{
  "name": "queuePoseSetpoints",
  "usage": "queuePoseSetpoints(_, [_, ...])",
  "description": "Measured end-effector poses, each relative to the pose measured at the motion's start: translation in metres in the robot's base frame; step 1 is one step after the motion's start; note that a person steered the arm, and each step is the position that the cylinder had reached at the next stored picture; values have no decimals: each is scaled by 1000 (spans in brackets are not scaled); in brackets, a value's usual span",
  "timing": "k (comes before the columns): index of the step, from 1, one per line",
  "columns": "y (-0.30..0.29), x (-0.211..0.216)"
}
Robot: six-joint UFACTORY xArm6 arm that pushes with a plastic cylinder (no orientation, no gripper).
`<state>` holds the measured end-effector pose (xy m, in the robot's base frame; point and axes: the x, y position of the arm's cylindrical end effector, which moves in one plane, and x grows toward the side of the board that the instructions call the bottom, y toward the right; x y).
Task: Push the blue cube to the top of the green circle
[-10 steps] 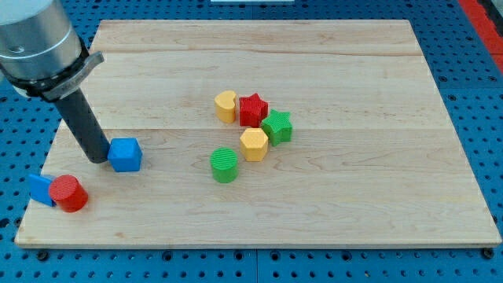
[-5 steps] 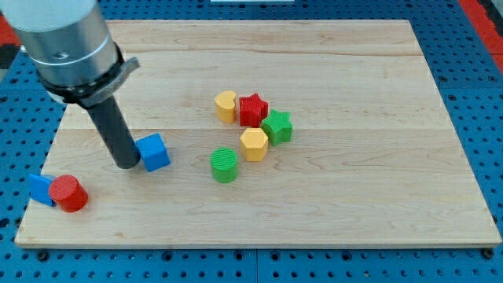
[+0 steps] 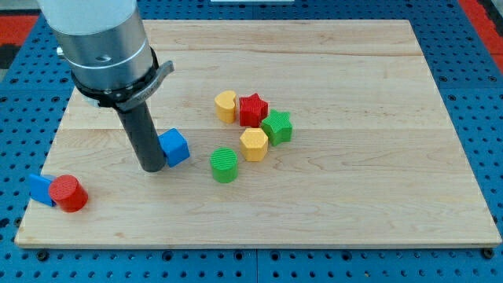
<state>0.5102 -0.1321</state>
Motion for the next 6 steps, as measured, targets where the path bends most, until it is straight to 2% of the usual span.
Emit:
queuePoseSetpoints(3, [15,-9])
queuePoseSetpoints(5, [14,-56])
queuePoseSetpoints(6, [-7,-69])
